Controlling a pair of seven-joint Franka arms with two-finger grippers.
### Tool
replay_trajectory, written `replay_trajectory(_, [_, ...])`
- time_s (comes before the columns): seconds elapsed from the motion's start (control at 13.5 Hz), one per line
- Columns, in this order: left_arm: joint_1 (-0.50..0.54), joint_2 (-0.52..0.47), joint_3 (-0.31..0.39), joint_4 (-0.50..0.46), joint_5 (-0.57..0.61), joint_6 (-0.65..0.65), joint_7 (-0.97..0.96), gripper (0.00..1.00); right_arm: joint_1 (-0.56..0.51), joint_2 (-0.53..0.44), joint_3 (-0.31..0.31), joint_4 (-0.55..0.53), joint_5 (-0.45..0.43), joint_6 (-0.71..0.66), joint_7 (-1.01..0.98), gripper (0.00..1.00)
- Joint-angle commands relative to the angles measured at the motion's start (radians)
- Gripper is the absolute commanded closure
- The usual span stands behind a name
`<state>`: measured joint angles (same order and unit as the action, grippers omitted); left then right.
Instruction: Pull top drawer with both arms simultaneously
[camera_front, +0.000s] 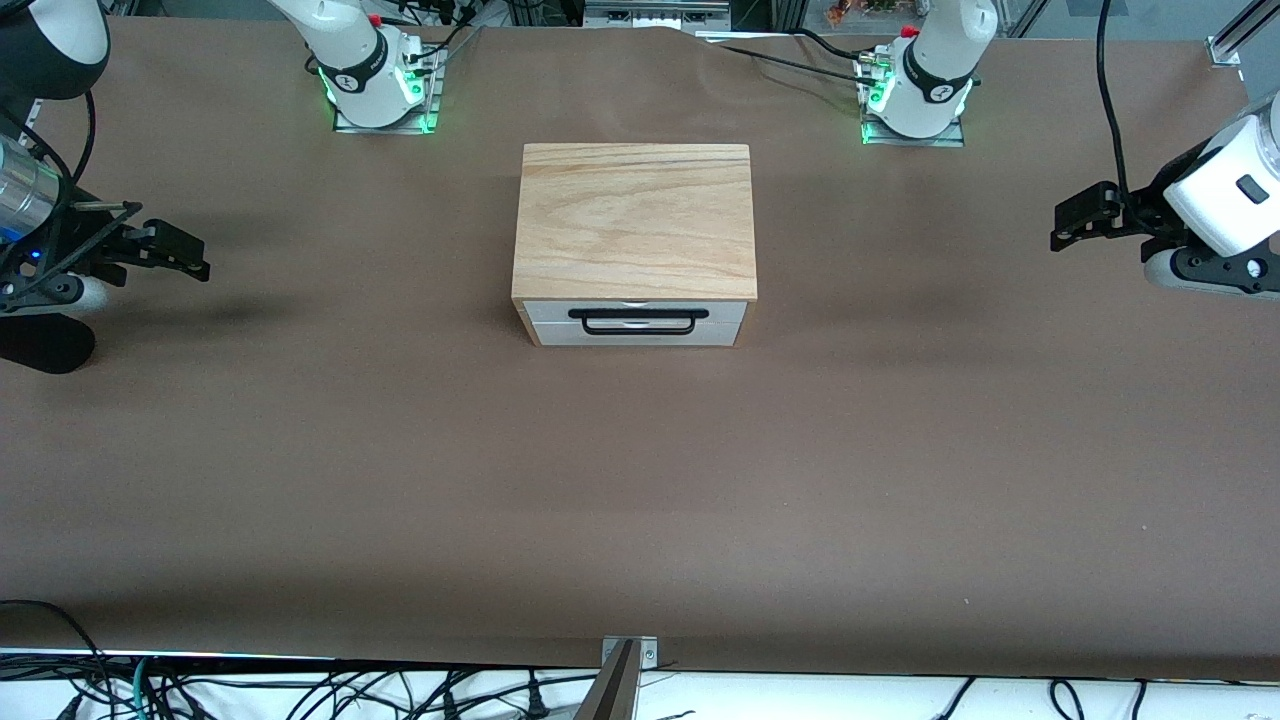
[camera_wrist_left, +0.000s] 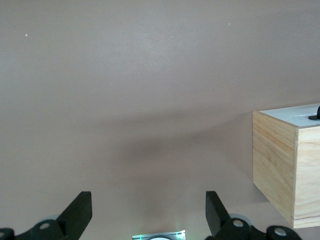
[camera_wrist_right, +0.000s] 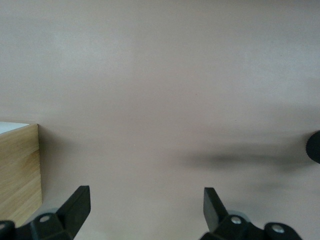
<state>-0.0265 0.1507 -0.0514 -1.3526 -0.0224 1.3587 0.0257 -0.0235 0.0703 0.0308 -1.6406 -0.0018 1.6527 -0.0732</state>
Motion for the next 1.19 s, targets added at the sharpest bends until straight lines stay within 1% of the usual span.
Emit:
replay_trajectory(0.0, [0.004, 0.006, 0.001, 0.018, -0.027, 0.000, 0.016, 0.00, 0.007, 0.006, 0.008, 0.021, 0.006, -0.016, 0.010, 0.00])
replay_trajectory(0.3, [0.013, 0.006, 0.001, 0.018, -0.037, 0.000, 0.016, 0.00, 0.007, 0.016, 0.008, 0.021, 0.022, -0.013, 0.013, 0.00])
replay_trajectory(0.52, [0.013, 0.018, 0.001, 0.018, -0.039, 0.000, 0.019, 0.00, 0.005, 0.032, 0.008, 0.019, 0.104, -0.016, -0.005, 0.00])
replay_trajectory(0.74, [0.004, 0.032, 0.001, 0.018, -0.042, 0.000, 0.022, 0.00, 0.004, 0.072, 0.008, 0.013, 0.164, -0.021, -0.020, 0.00])
replay_trajectory(0.89, [0.011, 0.058, 0.001, 0.018, -0.098, 0.002, 0.023, 0.00, 0.002, 0.103, 0.008, 0.011, 0.239, -0.060, -0.094, 0.00])
replay_trajectory(1.04, [0.011, 0.111, 0.001, 0.018, -0.132, 0.005, 0.025, 0.00, 0.001, 0.140, 0.006, 0.012, 0.383, -0.063, -0.103, 0.00])
replay_trajectory(1.11, [0.004, 0.145, 0.001, 0.020, -0.142, 0.006, 0.025, 0.00, 0.001, 0.158, 0.006, 0.010, 0.426, -0.063, -0.106, 0.00])
